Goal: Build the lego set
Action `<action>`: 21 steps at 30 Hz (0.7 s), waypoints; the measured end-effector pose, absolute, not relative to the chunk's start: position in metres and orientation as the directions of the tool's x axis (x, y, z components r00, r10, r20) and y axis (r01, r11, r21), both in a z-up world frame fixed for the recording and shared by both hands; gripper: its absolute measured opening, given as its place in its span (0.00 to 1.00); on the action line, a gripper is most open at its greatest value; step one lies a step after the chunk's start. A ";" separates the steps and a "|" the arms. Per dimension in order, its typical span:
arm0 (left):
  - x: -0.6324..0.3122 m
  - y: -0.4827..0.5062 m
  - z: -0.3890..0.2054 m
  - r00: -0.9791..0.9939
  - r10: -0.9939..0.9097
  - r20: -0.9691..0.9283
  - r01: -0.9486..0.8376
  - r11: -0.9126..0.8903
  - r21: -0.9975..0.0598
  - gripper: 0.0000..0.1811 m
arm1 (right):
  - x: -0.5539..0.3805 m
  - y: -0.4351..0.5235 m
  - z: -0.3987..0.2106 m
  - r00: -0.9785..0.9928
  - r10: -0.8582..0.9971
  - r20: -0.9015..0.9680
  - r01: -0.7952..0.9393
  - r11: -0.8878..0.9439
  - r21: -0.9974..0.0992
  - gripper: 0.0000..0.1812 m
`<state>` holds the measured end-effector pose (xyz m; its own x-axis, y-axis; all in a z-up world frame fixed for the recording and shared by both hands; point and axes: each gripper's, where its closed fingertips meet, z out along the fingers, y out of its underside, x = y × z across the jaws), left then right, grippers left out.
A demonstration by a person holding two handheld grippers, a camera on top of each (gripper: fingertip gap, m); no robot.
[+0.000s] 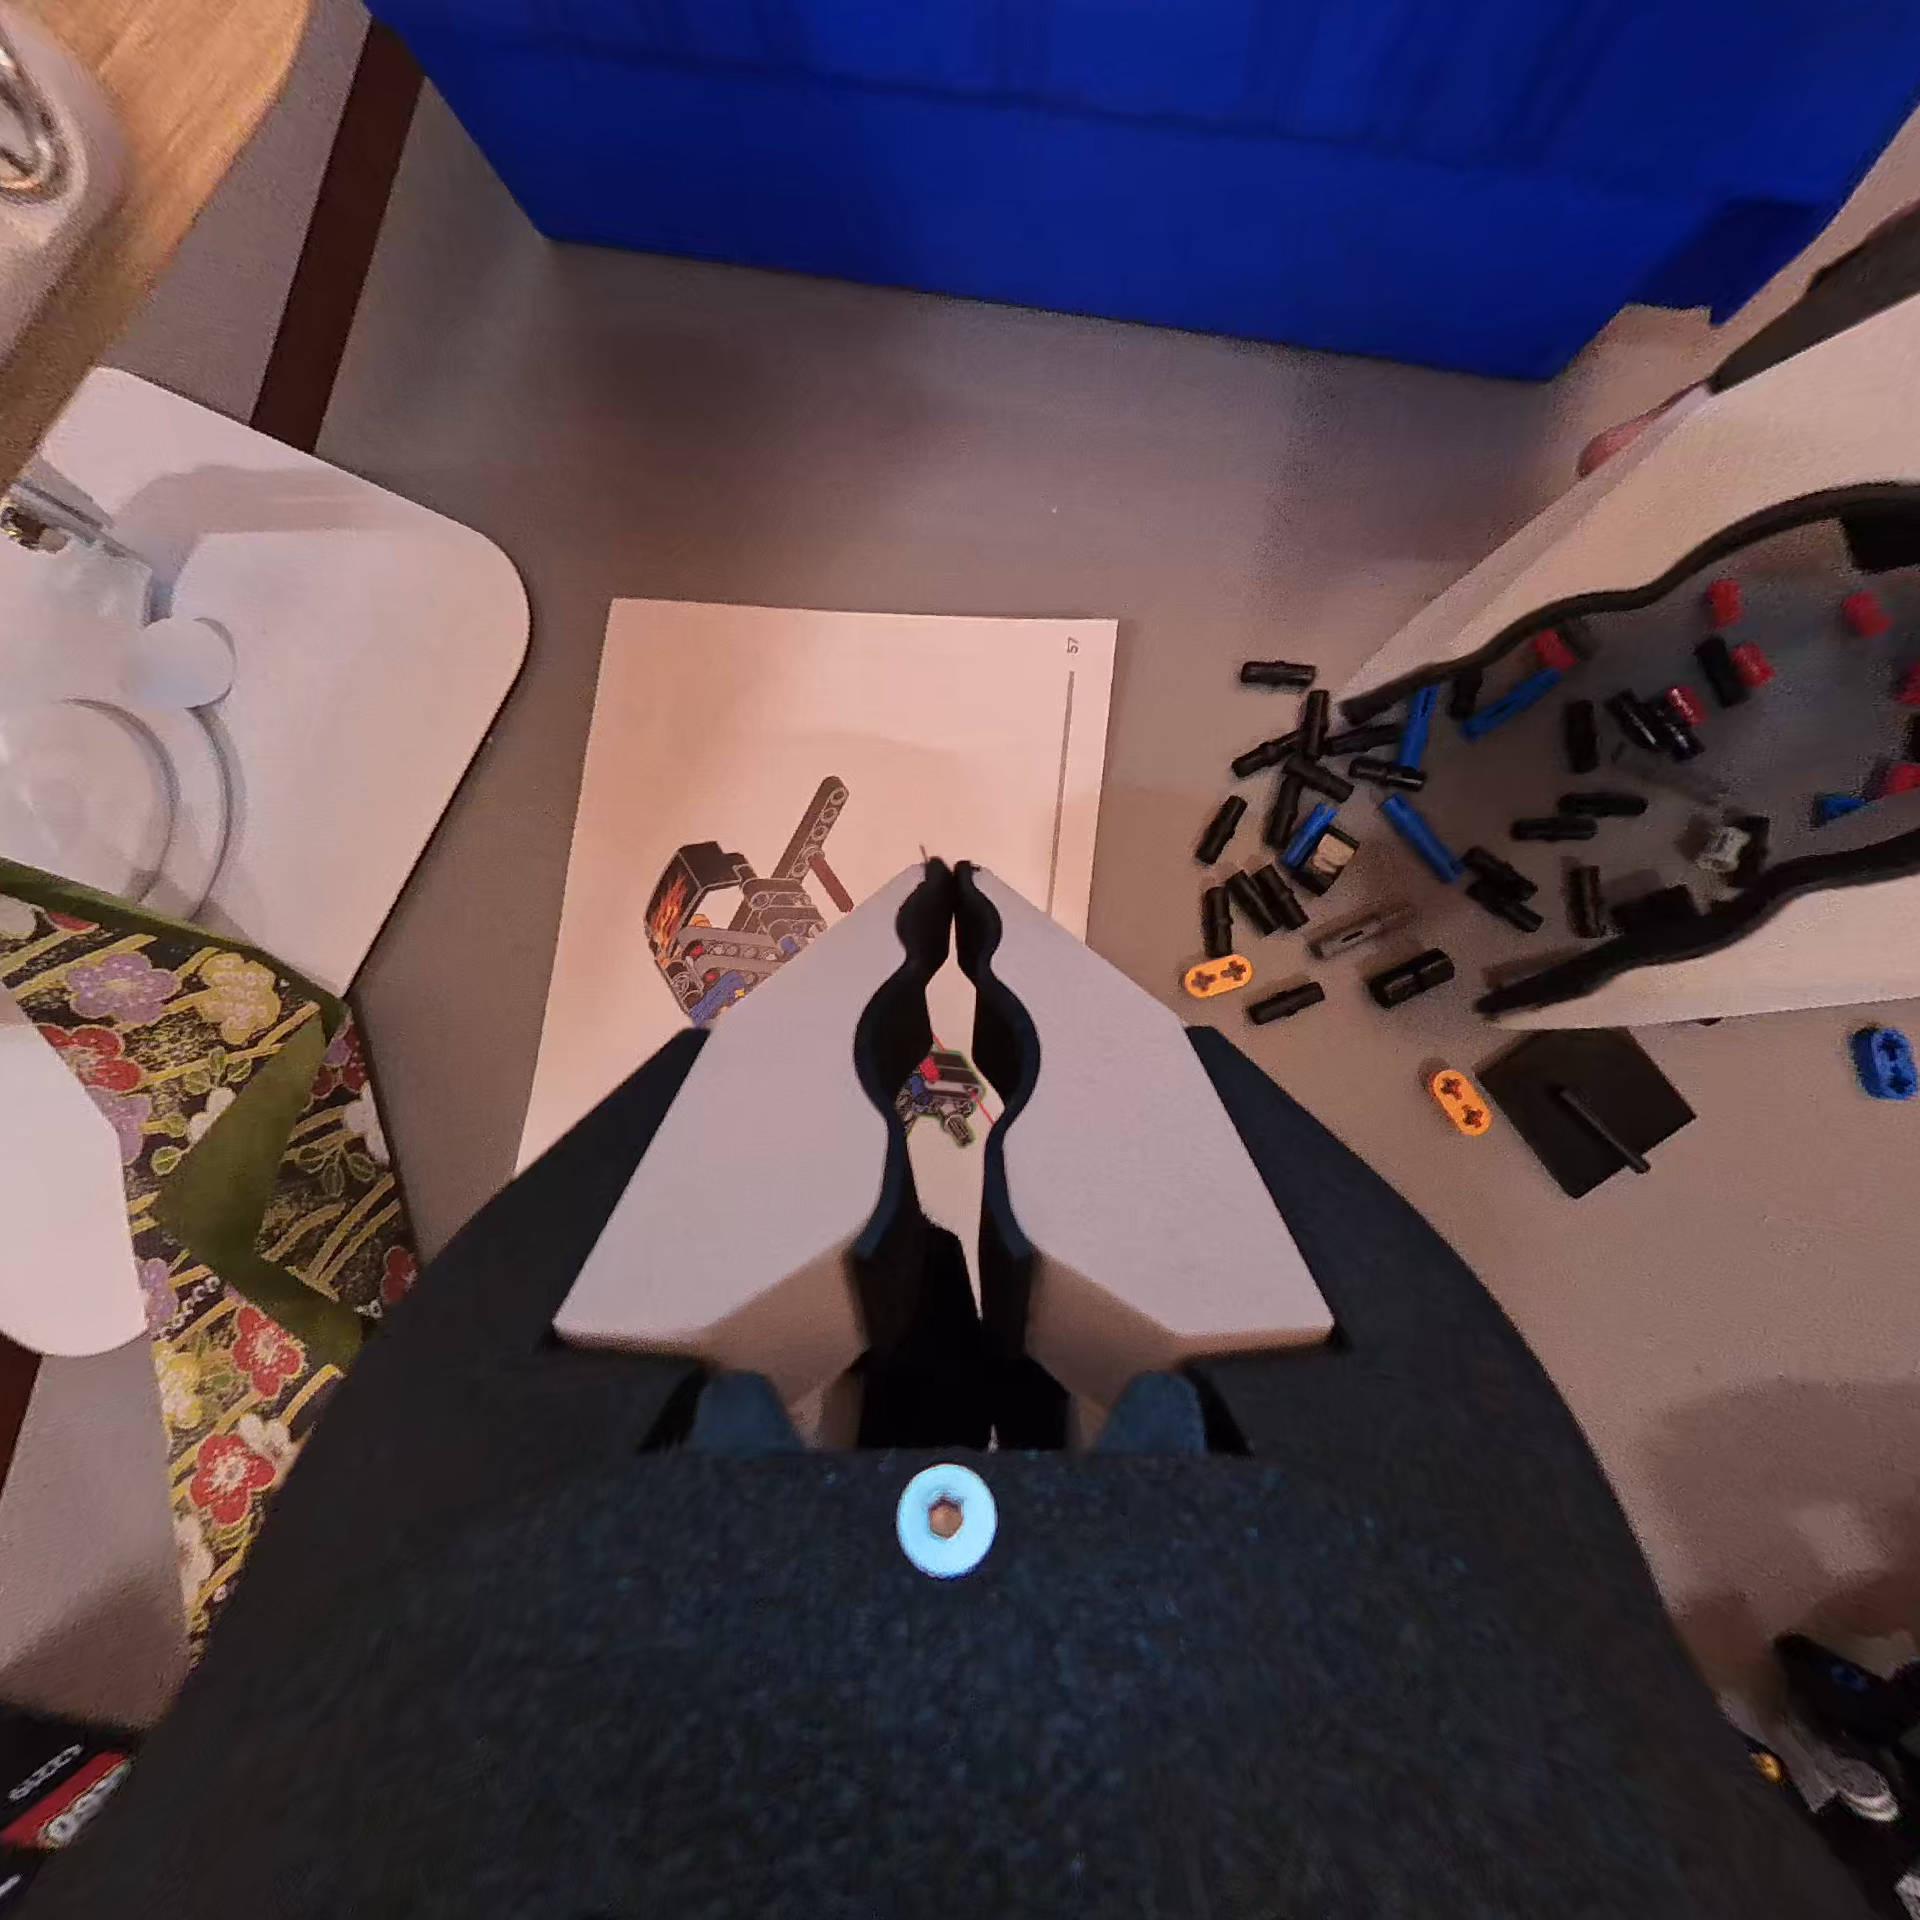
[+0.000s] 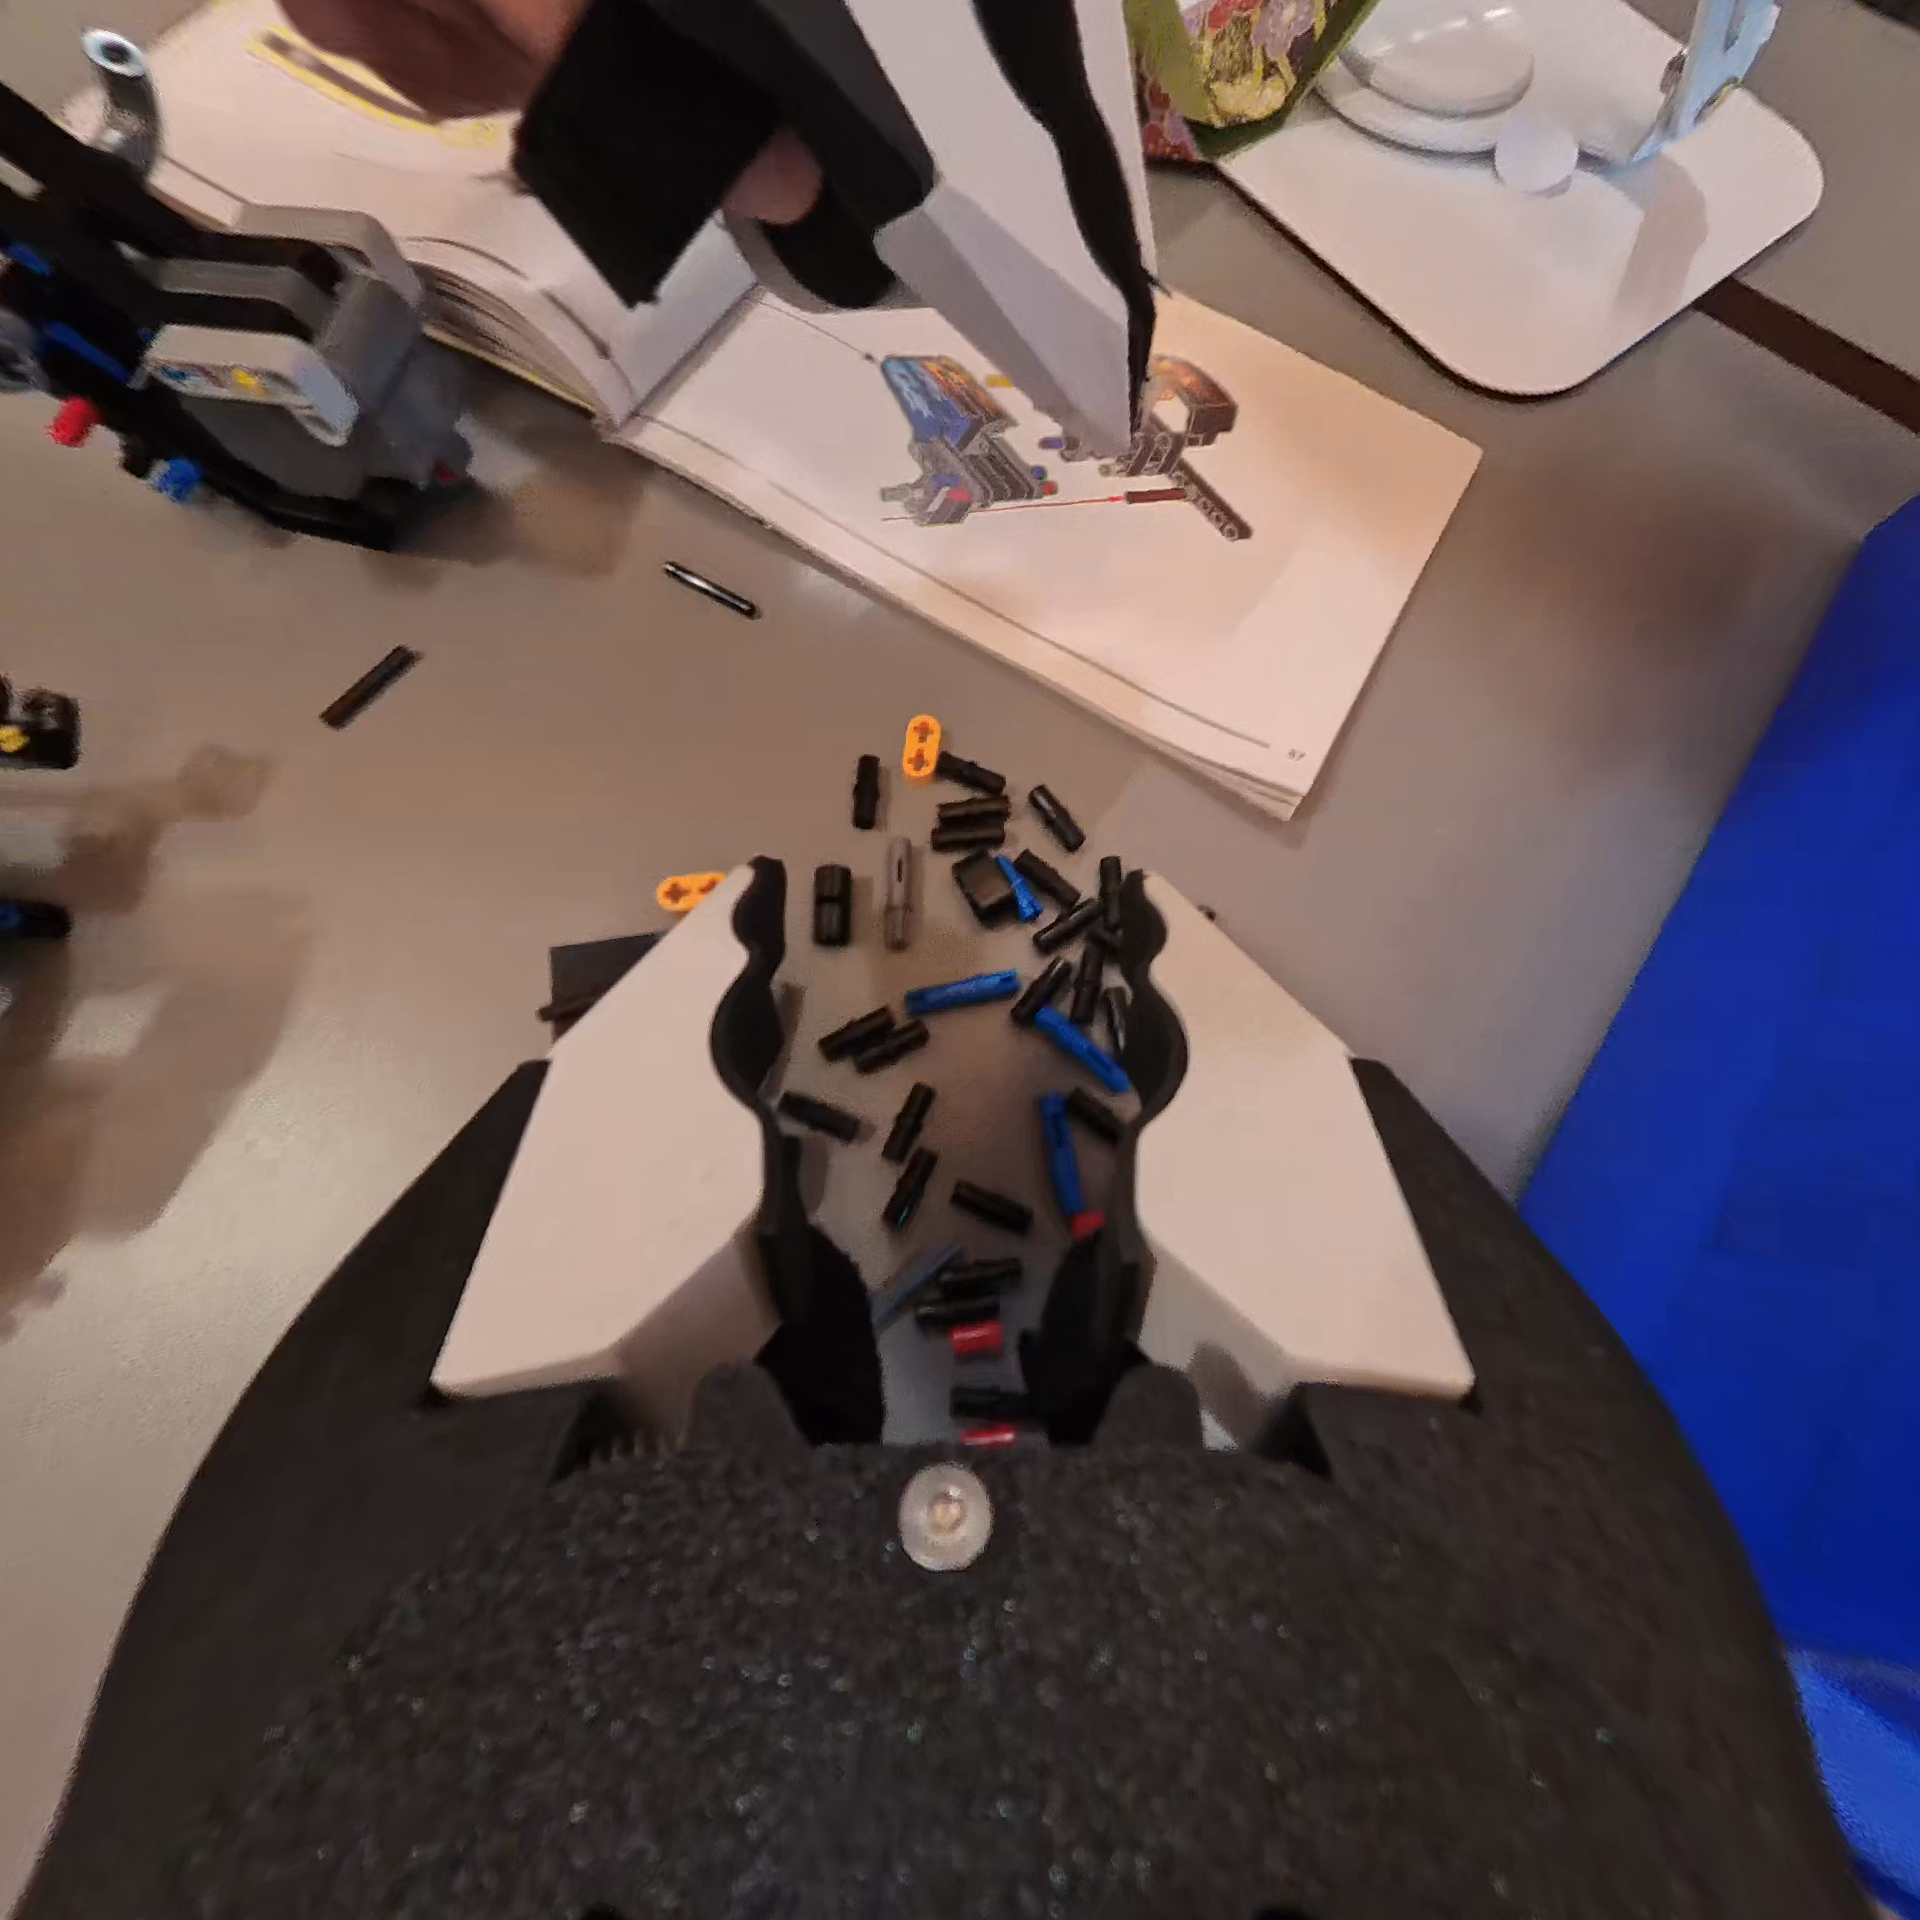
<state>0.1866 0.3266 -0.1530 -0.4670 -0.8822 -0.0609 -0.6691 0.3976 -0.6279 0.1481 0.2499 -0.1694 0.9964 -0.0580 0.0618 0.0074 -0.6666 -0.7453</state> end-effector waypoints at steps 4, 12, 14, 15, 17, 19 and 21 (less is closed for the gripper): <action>0.189 0.303 -0.154 -0.522 -0.853 -0.003 -0.656 0.403 -0.638 0.01 | 0.155 0.257 -0.156 0.992 -0.079 0.101 0.028 -0.638 -0.769 0.32; 0.223 0.274 -0.179 -0.624 -0.762 -0.173 -0.583 0.601 -0.546 0.19 | 0.148 0.248 -0.158 0.996 -0.062 0.068 0.020 -0.575 -0.818 0.29; 0.229 0.276 -0.183 -0.624 -0.758 -0.191 -0.585 0.615 -0.528 0.18 | 0.149 0.246 -0.156 0.994 -0.061 0.086 0.036 -0.567 -0.823 0.29; 0.232 0.278 -0.184 -0.615 -0.764 -0.197 -0.592 0.611 -0.525 0.16 | 0.150 0.246 -0.155 0.994 -0.061 0.090 0.041 -0.564 -0.825 0.28; 0.235 0.282 -0.184 -0.593 -0.781 -0.195 -0.609 0.594 -0.526 0.17 | 0.152 0.244 -0.155 0.994 -0.060 0.088 0.039 -0.566 -0.824 0.28; 0.236 0.284 -0.177 -0.575 -0.795 -0.194 -0.609 0.574 -0.547 0.14 | 0.154 0.242 -0.155 0.995 -0.057 0.080 0.034 -0.565 -0.824 0.28; 0.235 0.289 -0.172 -0.561 -0.803 -0.204 -0.612 0.568 -0.551 0.13 | 0.155 0.240 -0.155 0.995 -0.057 0.081 0.035 -0.567 -0.823 0.28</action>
<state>0.2350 0.2888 -0.1716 -0.5605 -0.8025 -0.2044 -0.6118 0.5676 -0.5510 0.1551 0.2402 -0.1554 0.9951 -0.0568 0.0815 0.0350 -0.5668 -0.8231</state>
